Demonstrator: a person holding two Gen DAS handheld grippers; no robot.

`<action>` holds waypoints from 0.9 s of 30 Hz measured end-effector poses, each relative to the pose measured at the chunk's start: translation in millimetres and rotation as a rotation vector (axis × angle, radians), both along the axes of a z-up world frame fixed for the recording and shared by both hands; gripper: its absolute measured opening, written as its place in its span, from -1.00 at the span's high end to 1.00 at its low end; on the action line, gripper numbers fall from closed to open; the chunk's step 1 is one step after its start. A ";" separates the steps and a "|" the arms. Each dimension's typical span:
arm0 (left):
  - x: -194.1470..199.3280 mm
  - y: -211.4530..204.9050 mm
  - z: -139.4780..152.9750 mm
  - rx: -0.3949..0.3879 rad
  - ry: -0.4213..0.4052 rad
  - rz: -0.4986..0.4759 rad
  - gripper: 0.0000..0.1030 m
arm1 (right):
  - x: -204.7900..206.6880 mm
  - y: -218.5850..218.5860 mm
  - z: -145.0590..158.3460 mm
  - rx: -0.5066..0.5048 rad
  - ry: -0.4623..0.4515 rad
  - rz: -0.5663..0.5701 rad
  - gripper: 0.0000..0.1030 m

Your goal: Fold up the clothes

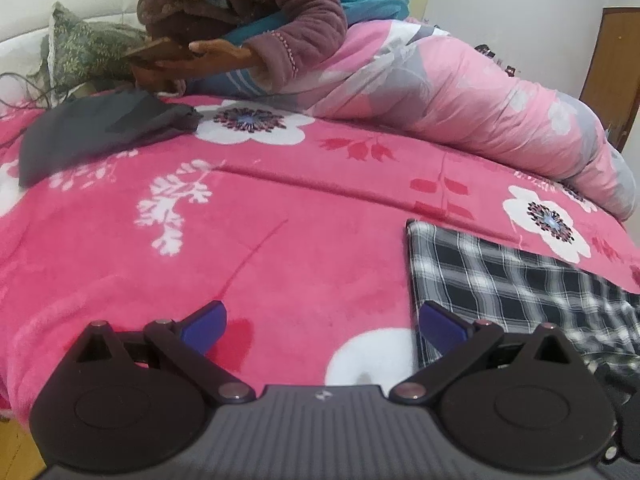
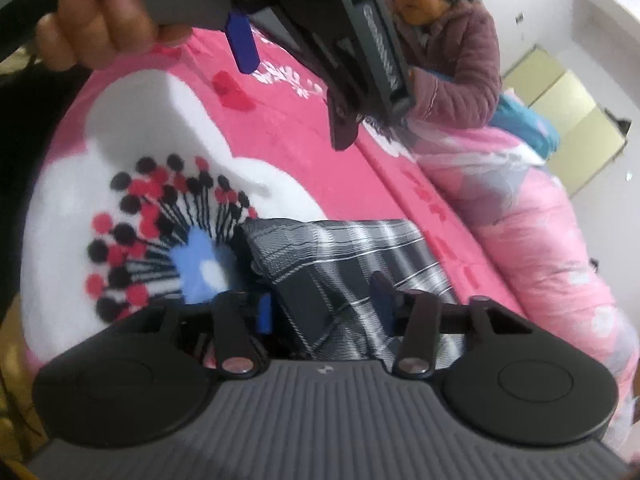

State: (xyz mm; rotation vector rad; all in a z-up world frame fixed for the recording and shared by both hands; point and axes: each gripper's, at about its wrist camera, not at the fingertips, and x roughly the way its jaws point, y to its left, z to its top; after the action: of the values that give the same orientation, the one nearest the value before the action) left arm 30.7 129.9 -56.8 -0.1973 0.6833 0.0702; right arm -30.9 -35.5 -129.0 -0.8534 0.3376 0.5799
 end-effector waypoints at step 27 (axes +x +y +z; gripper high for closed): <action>182.1 -50.3 -47.3 -0.163 0.199 -0.266 -0.16 | 31.2 -60.5 0.8 0.557 0.235 -0.075 0.78</action>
State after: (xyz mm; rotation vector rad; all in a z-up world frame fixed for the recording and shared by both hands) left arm 212.8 79.6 -104.1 -0.2561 0.9088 -0.2245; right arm 0.3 -96.0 -128.2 -0.2356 0.3938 0.6627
